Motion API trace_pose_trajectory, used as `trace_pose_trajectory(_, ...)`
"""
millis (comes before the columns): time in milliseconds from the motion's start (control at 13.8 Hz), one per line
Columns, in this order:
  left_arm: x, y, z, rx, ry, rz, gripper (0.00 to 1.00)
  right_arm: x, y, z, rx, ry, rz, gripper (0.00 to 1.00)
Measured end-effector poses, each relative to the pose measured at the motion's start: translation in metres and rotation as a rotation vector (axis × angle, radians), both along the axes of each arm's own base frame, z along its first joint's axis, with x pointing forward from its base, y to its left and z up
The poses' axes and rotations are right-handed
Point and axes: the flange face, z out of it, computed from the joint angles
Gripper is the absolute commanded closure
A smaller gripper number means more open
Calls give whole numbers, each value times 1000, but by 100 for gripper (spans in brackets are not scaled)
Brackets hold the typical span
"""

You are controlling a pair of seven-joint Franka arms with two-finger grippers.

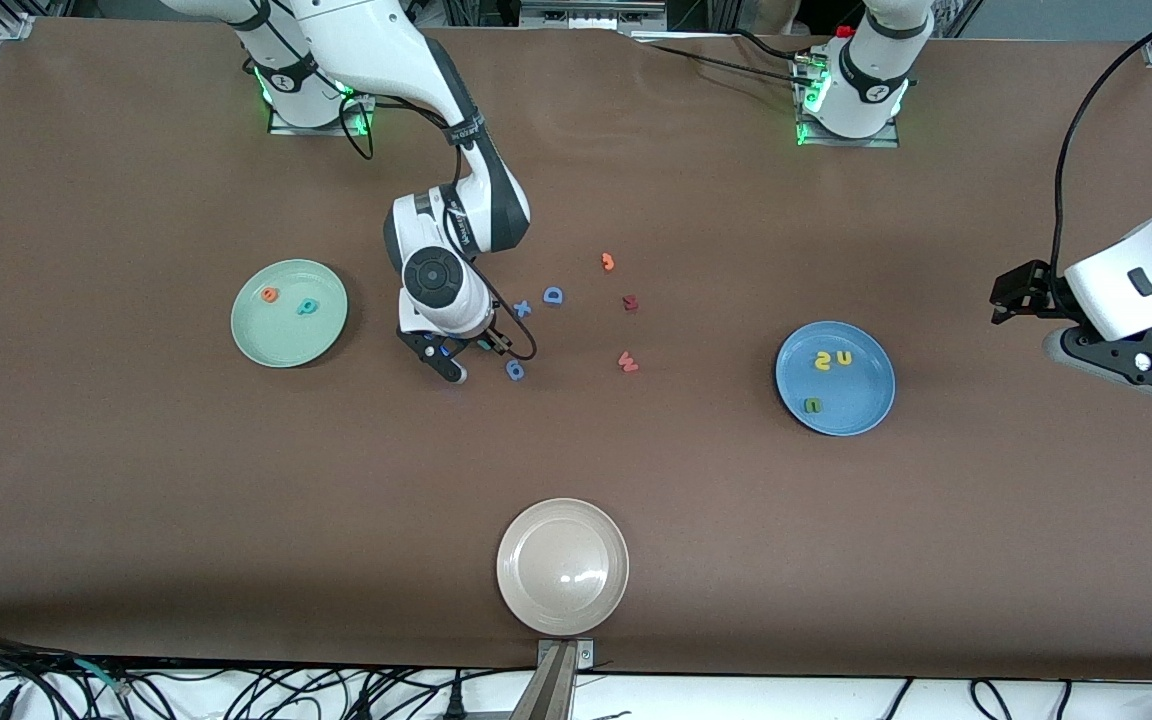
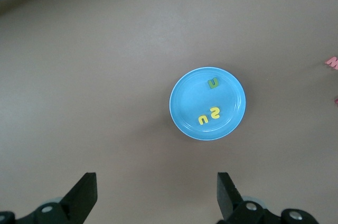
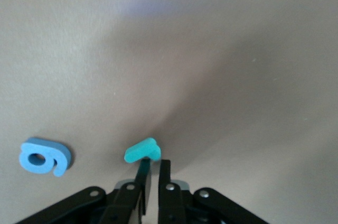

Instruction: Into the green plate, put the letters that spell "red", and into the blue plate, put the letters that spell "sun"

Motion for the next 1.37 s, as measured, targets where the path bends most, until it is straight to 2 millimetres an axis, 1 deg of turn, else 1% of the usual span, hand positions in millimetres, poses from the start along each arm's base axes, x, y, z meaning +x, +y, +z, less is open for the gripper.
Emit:
trace_pose_trajectory(72, 0, 2, -2, -4, 4, 5, 0, 5, -8, 11, -2, 16, -5, 100)
trace_pose_trajectory(145, 1, 4, -5, -23, 16, 15, 0, 11, -19, 27, 0, 35, -3, 100)
trace_pose_trajectory(362, 5, 10, -22, -89, 71, 82, 0, 27, -70, 80, 23, 111, 27, 100)
trace_pose_trajectory(434, 5, 11, -25, -112, 85, 114, 0, 32, -86, 95, 37, 125, 38, 100)
trace_pose_trajectory(578, 3, 17, -23, -137, 91, 177, 0, 37, -109, 114, 57, 144, 54, 100)
trace_pose_trajectory(651, 1, 21, -19, -132, 86, 201, 0, 37, -114, 117, 62, 147, 61, 100)
trace_pose_trajectory(868, -11, 22, -10, -109, 6, 218, 0, 35, -112, 115, 60, 153, 70, 100)
trace_pose_trajectory(1085, -39, 17, 2, -83, -63, 222, 0, 34, -110, 113, 60, 156, 74, 100)
trace_pose_trajectory(1229, -52, 19, 7, -76, -74, 228, 0, 33, -109, 112, 59, 157, 76, 100)
trace_pose_trajectory(1302, -54, 25, 7, -75, -73, 239, 0, 33, -108, 112, 59, 157, 77, 94)
trace_pose_trajectory(1374, -56, 31, 6, -74, -70, 249, 0, 32, -107, 112, 58, 158, 80, 68)
